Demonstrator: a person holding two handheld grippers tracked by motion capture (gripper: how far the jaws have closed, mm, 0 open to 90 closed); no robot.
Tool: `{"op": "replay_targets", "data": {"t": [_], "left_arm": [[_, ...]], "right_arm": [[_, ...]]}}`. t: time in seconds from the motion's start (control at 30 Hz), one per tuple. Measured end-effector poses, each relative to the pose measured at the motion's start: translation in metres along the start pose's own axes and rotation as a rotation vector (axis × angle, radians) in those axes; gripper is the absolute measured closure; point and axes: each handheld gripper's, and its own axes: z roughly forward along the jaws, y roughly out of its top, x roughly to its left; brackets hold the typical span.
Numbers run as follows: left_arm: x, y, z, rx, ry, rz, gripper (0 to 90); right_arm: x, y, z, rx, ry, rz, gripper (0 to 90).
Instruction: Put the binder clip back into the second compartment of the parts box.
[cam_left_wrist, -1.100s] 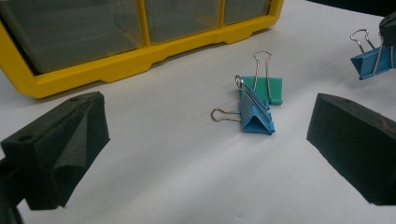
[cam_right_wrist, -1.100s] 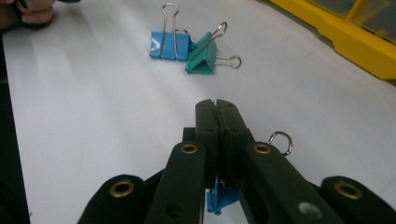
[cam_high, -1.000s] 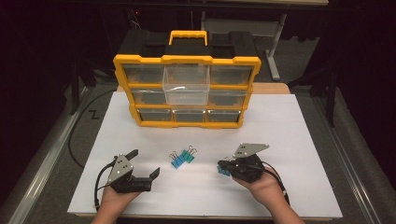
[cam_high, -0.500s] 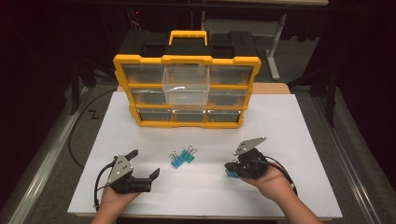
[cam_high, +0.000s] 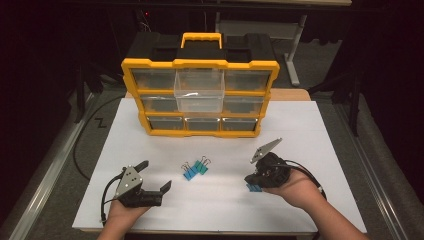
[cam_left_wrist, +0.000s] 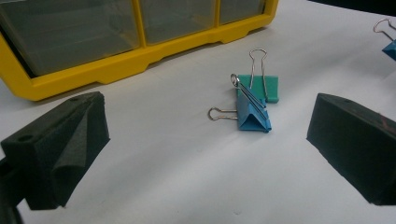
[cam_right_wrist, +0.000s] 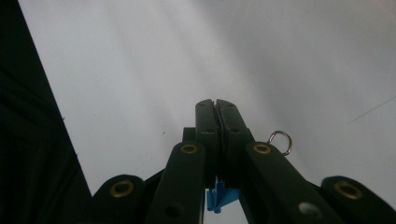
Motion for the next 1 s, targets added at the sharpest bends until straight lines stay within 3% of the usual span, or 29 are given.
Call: {"op": "replay_targets", "data": {"t": [0.3,1.0], "left_arm": [[0.000,0.000,-0.001,-0.005,0.000,0.005,0.4],[0.000,0.000,-0.002,-0.017,-0.002,0.001,0.3]], "right_arm": [[-0.003,0.014,-0.025,0.054,0.012,-0.021,90.0],[-0.001,0.054,-0.076,0.079,0.013,-0.074,90.0]]}}
